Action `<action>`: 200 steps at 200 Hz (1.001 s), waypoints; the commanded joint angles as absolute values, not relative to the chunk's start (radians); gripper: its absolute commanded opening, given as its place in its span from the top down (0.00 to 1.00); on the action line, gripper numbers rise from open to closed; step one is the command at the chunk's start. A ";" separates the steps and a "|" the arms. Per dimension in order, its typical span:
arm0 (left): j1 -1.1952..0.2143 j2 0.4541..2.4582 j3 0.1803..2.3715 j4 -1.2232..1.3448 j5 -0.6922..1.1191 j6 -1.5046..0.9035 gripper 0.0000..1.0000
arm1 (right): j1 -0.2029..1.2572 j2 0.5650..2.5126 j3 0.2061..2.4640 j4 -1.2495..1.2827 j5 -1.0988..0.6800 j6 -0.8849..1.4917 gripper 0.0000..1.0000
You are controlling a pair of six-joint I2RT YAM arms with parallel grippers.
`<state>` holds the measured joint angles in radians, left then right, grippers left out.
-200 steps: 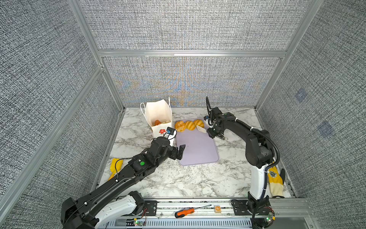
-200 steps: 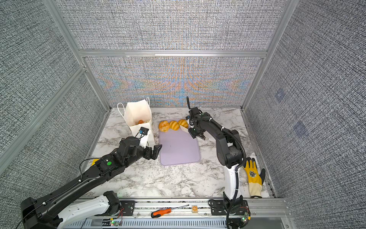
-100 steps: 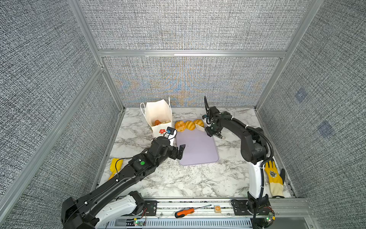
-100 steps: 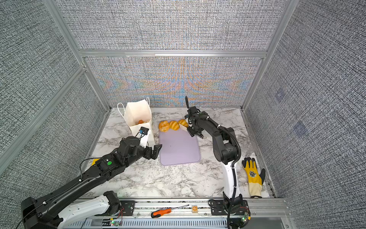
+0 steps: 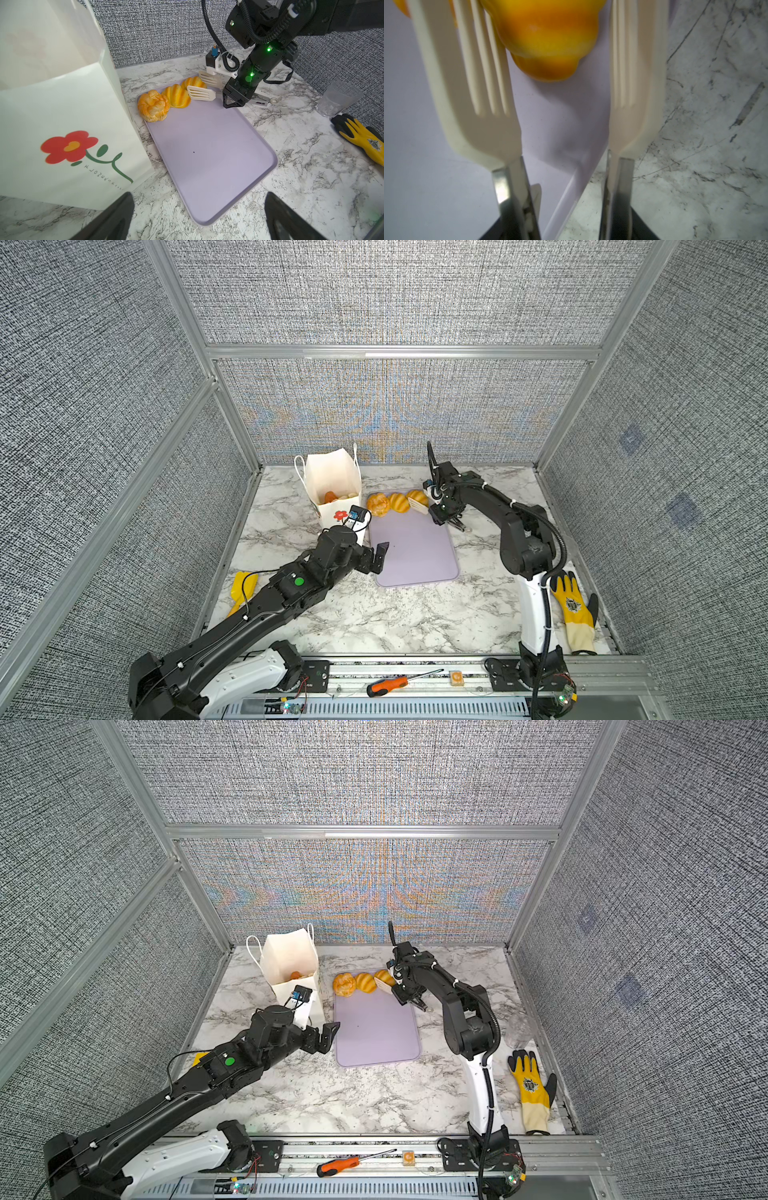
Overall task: Pack bread into a paper bag
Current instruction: Pick up the bread from the tray.
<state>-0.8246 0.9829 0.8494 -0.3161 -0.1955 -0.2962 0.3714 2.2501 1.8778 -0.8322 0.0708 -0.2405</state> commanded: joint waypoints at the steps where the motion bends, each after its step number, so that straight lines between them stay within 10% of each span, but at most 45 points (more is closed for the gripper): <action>1: -0.826 0.983 0.860 -0.322 -0.207 -0.302 0.01 | 0.371 2.259 1.897 -0.864 0.058 -0.256 0.43; 200: -0.825 0.947 0.872 -0.323 -0.254 -0.305 0.01 | 0.356 2.020 1.719 -0.912 0.016 -0.187 0.57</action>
<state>-0.8249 0.9596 0.8619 -0.3225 -0.2264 -0.2966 0.3592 2.0483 1.7340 -0.9203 0.0467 -0.2085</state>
